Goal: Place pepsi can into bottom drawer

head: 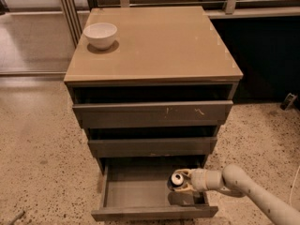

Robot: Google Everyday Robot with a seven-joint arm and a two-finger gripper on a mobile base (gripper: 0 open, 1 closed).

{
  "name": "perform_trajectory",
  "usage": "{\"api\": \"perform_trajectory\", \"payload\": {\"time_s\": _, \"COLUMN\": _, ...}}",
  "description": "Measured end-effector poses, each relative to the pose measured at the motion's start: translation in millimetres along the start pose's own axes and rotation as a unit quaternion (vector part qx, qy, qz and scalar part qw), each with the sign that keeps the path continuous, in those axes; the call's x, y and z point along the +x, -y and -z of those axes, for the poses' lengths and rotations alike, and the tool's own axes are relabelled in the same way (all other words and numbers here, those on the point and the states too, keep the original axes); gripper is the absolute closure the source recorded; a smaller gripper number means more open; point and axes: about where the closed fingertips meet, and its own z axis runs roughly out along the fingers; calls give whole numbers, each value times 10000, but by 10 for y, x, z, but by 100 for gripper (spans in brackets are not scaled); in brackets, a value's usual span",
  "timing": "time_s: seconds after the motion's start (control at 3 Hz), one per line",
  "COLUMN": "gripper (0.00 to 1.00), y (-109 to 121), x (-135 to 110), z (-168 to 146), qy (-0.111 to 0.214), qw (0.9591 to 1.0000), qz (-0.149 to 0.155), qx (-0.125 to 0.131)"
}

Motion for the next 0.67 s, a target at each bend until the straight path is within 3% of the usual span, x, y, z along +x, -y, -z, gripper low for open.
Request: {"api": "perform_trajectory", "payload": {"time_s": 0.67, "gripper": 100, "y": 107, "x": 572, "z": -505, "qy": -77, "qw": 9993, "qz": -338, "qx": -137}}
